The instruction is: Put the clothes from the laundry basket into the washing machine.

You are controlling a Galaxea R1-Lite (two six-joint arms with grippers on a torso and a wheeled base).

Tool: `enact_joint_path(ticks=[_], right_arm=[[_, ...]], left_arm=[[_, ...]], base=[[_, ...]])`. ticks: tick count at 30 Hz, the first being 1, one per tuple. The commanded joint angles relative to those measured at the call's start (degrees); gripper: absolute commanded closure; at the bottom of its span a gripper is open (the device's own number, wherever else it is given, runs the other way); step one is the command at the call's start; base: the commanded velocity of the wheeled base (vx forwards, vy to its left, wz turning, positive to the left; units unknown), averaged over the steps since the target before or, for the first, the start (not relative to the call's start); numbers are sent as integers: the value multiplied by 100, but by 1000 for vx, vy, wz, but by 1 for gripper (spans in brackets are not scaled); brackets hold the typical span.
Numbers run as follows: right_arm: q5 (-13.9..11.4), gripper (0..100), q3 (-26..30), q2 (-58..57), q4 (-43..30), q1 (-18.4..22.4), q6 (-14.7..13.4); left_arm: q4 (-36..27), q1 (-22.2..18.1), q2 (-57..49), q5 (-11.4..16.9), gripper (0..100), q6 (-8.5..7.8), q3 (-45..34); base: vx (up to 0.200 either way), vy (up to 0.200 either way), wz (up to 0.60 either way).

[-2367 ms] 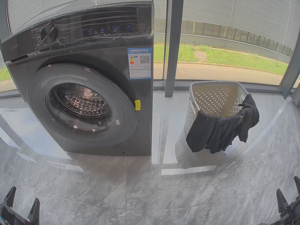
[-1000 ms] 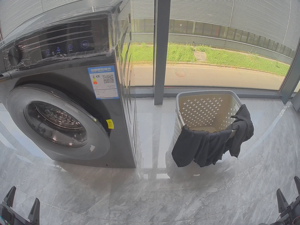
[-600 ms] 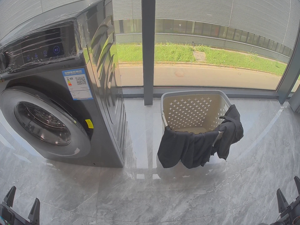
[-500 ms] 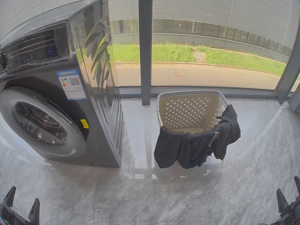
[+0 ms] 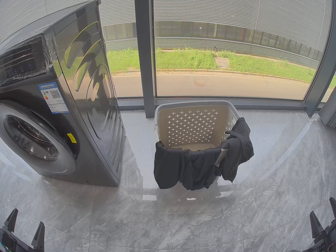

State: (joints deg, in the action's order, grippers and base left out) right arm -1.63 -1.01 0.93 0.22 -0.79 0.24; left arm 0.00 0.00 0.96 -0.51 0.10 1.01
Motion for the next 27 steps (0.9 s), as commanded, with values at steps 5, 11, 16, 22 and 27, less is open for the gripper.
enact_joint_path(ticks=[5, 11, 16, 22, 27], right_arm=[[-4, 0, 101, -93, 4, 0, 2], [-4, 0, 101, -93, 4, 0, 2], [-4, 0, 101, -93, 4, 0, 2], [-4, 0, 101, -93, 4, 0, 2], [-4, 0, 101, -93, 4, 0, 2]], left_arm=[[0, 0, -96, -2, 0, 34, -84], [0, 0, -96, -2, 0, 25, -84], [0, 0, -96, -2, 0, 34, -84], [0, 0, -96, -2, 0, 43, -84], [0, 0, -96, 7, 0, 43, -84]], base=[[40, 0, 0], [200, 0, 0], [200, 0, 0], [67, 0, 0], [0, 0, 0]])
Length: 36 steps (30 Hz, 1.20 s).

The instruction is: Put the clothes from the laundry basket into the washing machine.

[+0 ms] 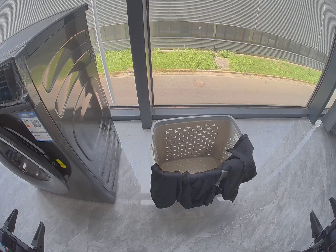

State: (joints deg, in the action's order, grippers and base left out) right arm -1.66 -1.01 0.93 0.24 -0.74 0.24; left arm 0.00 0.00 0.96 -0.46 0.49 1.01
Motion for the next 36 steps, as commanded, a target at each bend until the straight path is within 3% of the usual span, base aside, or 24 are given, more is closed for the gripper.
enact_joint_path(ticks=[1, 19, 30, 36], right_arm=[[-1, 0, 101, -93, 2, -5, 2], [-1, 0, 101, -93, 2, -5, 2], [-1, 0, 101, -93, 2, -5, 2], [-1, 0, 101, -93, 2, -5, 2]], left_arm=[[0, 0, -96, 2, 0, -5, -84], [0, 0, -96, 2, 0, -14, -84], [0, 0, -96, 2, 0, 4, -84], [0, 0, -96, -6, 0, 13, -84]], base=[[0, -200, 0], [0, -200, 0], [0, 0, 0], [200, 0, 0]])
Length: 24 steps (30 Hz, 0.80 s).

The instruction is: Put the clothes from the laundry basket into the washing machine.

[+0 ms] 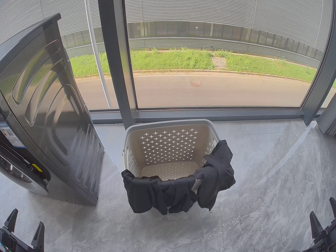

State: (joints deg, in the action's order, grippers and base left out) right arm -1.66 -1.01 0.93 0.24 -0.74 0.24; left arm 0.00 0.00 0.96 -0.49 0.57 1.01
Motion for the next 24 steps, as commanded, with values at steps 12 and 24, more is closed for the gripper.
enact_joint_path(ticks=[12, 24], right_arm=[[-10, 0, 101, -93, 2, -5, 2], [-1, 0, 101, -93, 2, -5, 2]], left_arm=[[0, 0, -96, 5, 0, -5, -84], [0, 0, -96, 5, 0, 4, -84]], base=[[67, 0, 0], [167, 0, 0]])
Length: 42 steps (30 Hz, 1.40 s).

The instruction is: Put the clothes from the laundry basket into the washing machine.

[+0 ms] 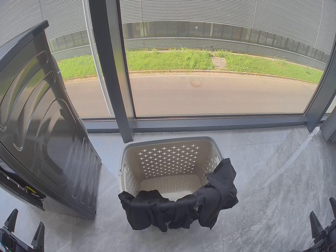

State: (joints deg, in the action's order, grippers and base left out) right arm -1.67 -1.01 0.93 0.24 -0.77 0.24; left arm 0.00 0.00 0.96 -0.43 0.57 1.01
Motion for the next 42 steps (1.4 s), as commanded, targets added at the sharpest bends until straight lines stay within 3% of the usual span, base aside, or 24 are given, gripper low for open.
enact_joint_path(ticks=[1, 6, 12, 25, 30, 42], right_arm=[[0, 0, 101, -93, 2, -2, 2], [-9, 0, 101, -93, 2, -2, 2], [0, 0, 101, -93, 2, -2, 2], [-9, 0, 101, -93, 2, -2, 2], [-9, 0, 101, -93, 2, -2, 2], [0, 0, 101, -93, 2, -2, 2]], left_arm=[[0, 0, -96, -10, 0, 4, -84], [0, 0, -96, -10, 0, -5, -84], [0, 0, -96, -10, 0, -22, -84], [0, 0, -96, -10, 0, 13, -84], [0, 0, -96, -10, 0, 4, -84], [0, 0, -96, -10, 0, 4, -84]], base=[[0, 0, 0], [0, 0, 0], [200, 0, 0], [0, 0, 0], [200, 0, 0], [0, 0, 0]])
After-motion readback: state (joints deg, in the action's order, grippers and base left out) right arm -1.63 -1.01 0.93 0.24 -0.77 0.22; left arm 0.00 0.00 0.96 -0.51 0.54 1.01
